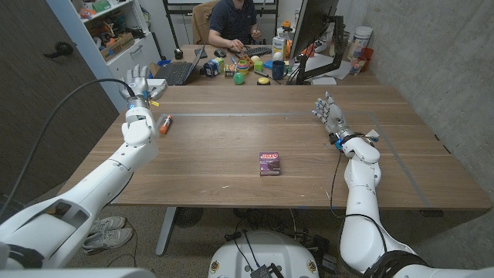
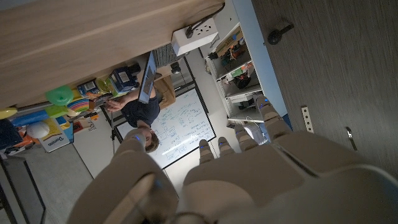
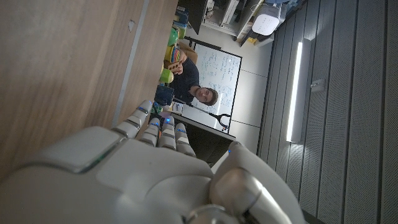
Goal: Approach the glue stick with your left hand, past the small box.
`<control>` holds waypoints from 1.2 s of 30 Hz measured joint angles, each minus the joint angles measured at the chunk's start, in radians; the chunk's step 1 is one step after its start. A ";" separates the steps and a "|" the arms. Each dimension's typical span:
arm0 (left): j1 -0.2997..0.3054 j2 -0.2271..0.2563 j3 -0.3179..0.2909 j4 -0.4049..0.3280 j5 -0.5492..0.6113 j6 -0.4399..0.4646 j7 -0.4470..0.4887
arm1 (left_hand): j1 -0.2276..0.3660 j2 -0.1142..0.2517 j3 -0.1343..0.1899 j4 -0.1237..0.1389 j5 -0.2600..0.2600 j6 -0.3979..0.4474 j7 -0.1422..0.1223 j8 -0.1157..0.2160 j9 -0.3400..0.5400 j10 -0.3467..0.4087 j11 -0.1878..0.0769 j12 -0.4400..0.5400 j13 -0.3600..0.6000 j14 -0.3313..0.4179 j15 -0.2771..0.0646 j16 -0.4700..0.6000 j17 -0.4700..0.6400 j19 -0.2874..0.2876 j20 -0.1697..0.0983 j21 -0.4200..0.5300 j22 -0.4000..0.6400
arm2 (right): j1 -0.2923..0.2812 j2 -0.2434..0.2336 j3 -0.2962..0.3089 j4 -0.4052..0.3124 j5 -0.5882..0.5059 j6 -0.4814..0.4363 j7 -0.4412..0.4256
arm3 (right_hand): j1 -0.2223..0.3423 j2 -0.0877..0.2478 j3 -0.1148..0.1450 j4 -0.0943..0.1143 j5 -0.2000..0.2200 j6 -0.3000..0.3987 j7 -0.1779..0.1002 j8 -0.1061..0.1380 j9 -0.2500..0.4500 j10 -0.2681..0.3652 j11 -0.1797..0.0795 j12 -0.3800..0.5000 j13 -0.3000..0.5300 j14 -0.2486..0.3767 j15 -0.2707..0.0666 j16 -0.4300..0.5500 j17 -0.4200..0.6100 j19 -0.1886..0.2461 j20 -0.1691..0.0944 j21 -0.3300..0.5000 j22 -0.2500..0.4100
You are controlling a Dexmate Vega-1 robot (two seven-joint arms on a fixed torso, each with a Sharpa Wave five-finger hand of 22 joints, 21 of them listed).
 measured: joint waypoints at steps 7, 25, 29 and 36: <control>-0.015 0.003 0.027 0.049 -0.029 -0.021 -0.038 | 0.011 -0.003 0.000 -0.009 0.000 0.000 0.000 0.003 0.005 0.000 0.000 0.000 0.000 0.002 -0.009 0.000 -0.001 0.005 0.004 0.000 -0.003 | 0.004 -0.003 0.000 0.006 0.000 0.002 0.004 | -0.001 -0.001 -0.002 0.002 0.000 0.000 0.000 0.000 0.000 0.000 0.000 0.000 0.000 0.000 0.000 0.000 0.000 0.002 -0.002 0.000 0.000; -0.042 -0.022 0.050 0.179 -0.106 -0.130 -0.018 | 0.087 0.017 0.010 -0.046 0.009 0.000 0.000 0.015 0.005 0.019 -0.010 0.011 0.000 0.020 -0.014 0.007 -0.003 0.069 -0.017 0.012 -0.004 | 0.012 -0.013 0.000 0.015 -0.001 0.010 0.015 | -0.007 -0.007 -0.012 0.004 0.000 0.005 0.005 0.000 0.000 0.000 0.000 0.000 0.000 0.000 0.000 0.004 0.000 0.002 -0.002 0.000 0.000; -0.045 -0.029 0.051 0.196 -0.160 -0.188 -0.007 | 0.090 0.019 0.010 -0.046 0.012 0.001 0.000 0.015 0.009 0.035 -0.009 0.011 0.000 0.031 -0.015 0.015 -0.003 0.088 -0.032 0.018 -0.004 | 0.015 -0.016 0.003 0.020 -0.001 0.012 0.016 | -0.011 -0.011 -0.012 0.004 0.000 0.005 0.005 0.000 0.000 0.000 0.000 0.000 0.000 0.000 0.000 0.004 0.000 0.002 -0.002 0.000 0.000; -0.048 -0.037 0.056 0.214 -0.192 -0.206 -0.010 | 0.101 0.024 0.007 -0.053 0.012 0.013 -0.001 0.022 0.009 0.066 -0.006 0.022 0.000 0.053 -0.015 0.021 -0.003 0.125 -0.044 0.026 -0.002 | 0.017 -0.017 0.007 0.026 -0.001 0.013 0.016 | -0.013 -0.013 -0.012 0.004 0.000 0.005 0.005 0.000 0.000 0.000 0.000 0.000 0.000 0.005 0.005 0.004 0.000 0.002 -0.002 0.000 0.000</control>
